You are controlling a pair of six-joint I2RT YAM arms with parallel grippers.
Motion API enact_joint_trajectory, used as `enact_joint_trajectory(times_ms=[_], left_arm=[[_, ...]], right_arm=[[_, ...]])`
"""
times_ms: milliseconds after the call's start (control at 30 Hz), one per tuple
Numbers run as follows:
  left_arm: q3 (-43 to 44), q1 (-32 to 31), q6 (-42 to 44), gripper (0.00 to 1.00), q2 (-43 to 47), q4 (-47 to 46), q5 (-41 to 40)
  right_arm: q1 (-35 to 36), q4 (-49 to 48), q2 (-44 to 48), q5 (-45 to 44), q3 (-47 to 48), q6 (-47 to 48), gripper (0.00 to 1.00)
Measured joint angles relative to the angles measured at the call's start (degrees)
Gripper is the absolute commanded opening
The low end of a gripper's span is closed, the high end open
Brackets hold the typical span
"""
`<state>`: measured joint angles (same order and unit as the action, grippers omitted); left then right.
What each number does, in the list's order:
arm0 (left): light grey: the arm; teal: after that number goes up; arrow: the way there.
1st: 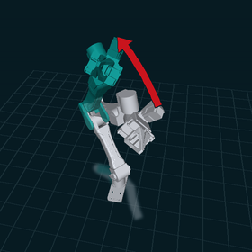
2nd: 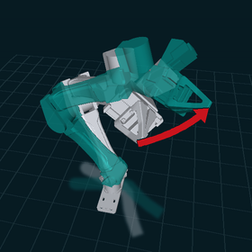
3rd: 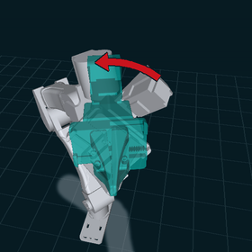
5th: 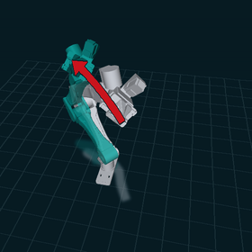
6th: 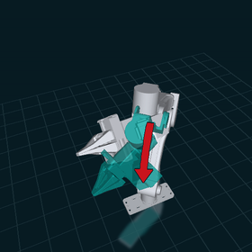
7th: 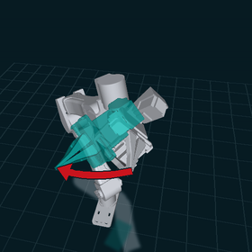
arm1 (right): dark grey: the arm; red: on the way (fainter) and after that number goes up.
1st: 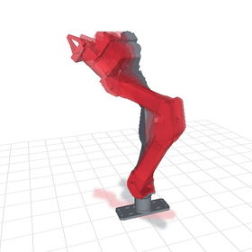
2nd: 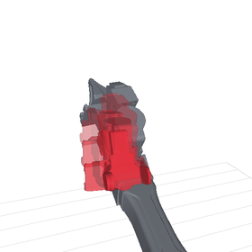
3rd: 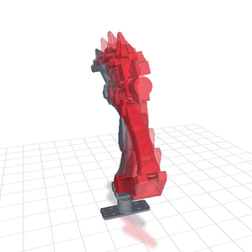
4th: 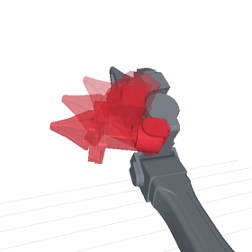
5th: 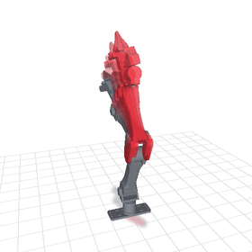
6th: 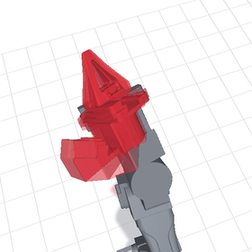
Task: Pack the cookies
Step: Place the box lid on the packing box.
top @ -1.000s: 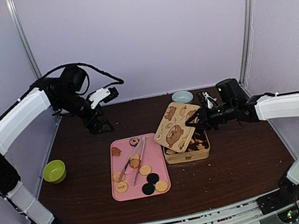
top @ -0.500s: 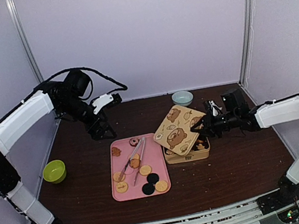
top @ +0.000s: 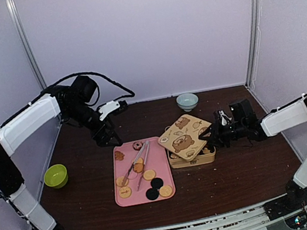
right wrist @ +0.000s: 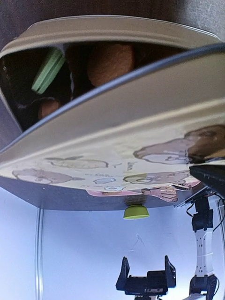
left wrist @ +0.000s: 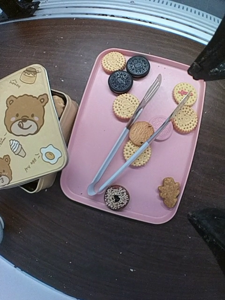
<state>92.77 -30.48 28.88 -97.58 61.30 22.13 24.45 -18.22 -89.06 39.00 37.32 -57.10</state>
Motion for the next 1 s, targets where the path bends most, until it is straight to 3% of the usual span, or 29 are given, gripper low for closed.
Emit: enact_joint_trajectory(times_ms=[233, 333, 367, 400, 433, 733, 1000], left_arm=[[-0.04, -0.13, 0.07, 0.98, -0.83, -0.04, 0.33], [-0.04, -0.22, 0.09, 0.98, -0.83, -0.04, 0.46], [-0.04, -0.24, 0.09, 0.98, -0.83, -0.04, 0.48], [-0.04, -0.28, 0.11, 0.98, -0.83, -0.04, 0.48], [-0.04, -0.28, 0.13, 0.98, -0.83, -0.04, 0.48], [-0.02, -0.33, 0.2, 0.98, -0.85, -0.09, 0.44], [1.64, -0.33, 0.22, 0.95, -2.32, -0.15, 0.48]], right_arm=[[-0.13, -0.26, 0.0, 0.26, -1.31, 0.04, 0.53], [-0.37, 0.72, 0.0, 0.24, -1.29, 0.48, 0.63], [-0.55, 0.98, 0.02, 0.37, -1.25, 0.76, 0.74], [-0.63, 1.29, 0.2, 0.48, -1.05, 0.98, 0.96], [-0.72, 1.57, 0.5, 0.63, -0.87, 1.2, 0.99], [-1.68, 7.19, 4.74, 0.85, 0.11, 5.86, 1.0], [-1.99, 22.16, 9.92, -4.9, 2.29, 11.82, 1.0]])
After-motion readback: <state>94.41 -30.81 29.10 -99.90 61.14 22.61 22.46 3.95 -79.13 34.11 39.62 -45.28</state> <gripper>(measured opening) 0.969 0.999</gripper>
